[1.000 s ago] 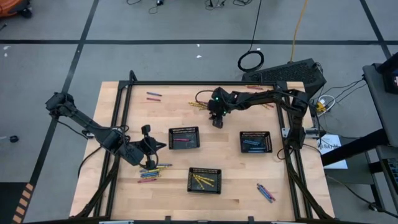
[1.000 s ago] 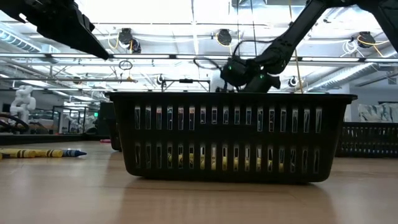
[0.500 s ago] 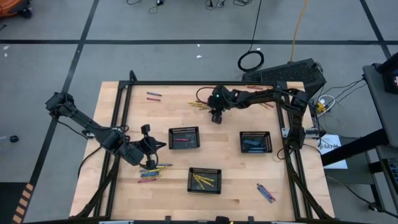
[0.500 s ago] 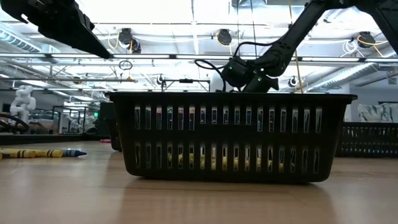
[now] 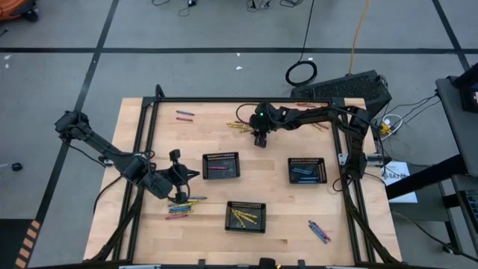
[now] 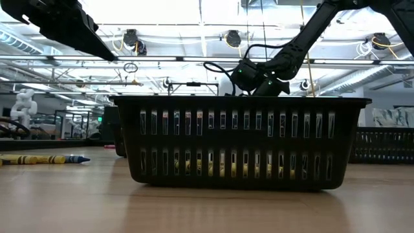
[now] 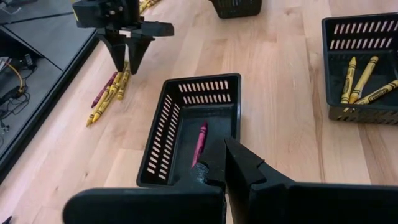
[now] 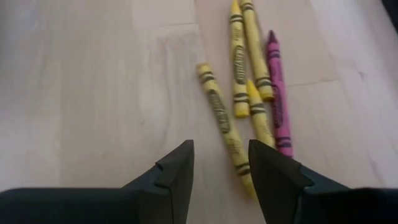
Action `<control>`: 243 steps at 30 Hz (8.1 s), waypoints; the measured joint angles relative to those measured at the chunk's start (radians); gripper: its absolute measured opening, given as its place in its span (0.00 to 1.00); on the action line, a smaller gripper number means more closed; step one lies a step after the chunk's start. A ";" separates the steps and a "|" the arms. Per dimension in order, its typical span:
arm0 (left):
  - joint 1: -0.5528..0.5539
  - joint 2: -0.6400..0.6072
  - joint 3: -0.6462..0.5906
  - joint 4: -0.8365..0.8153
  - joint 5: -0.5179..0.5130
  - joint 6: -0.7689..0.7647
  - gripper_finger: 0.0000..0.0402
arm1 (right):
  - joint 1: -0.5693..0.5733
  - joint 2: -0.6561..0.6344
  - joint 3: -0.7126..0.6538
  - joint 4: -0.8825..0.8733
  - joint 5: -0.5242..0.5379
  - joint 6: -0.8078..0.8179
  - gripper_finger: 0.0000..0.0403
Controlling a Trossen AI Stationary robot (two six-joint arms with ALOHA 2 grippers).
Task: Sort crayons
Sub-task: Put the yellow crayon into the bottom black bin, then put the red crayon into the left black bin
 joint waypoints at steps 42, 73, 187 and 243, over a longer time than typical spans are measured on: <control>0.000 0.000 0.000 0.001 0.000 0.000 0.00 | 0.001 -0.006 0.000 -0.062 -0.075 -0.093 0.35; 0.000 0.000 0.000 -0.001 0.000 -0.001 0.00 | 0.147 -0.060 -0.002 -0.283 -0.005 0.011 0.00; 0.027 0.282 0.000 0.314 -0.126 0.081 0.00 | -0.604 -0.174 0.000 -0.627 0.324 0.175 0.34; 0.026 0.166 -0.020 0.125 -0.224 0.018 0.00 | -0.280 -0.428 -0.066 -0.521 0.266 0.175 0.00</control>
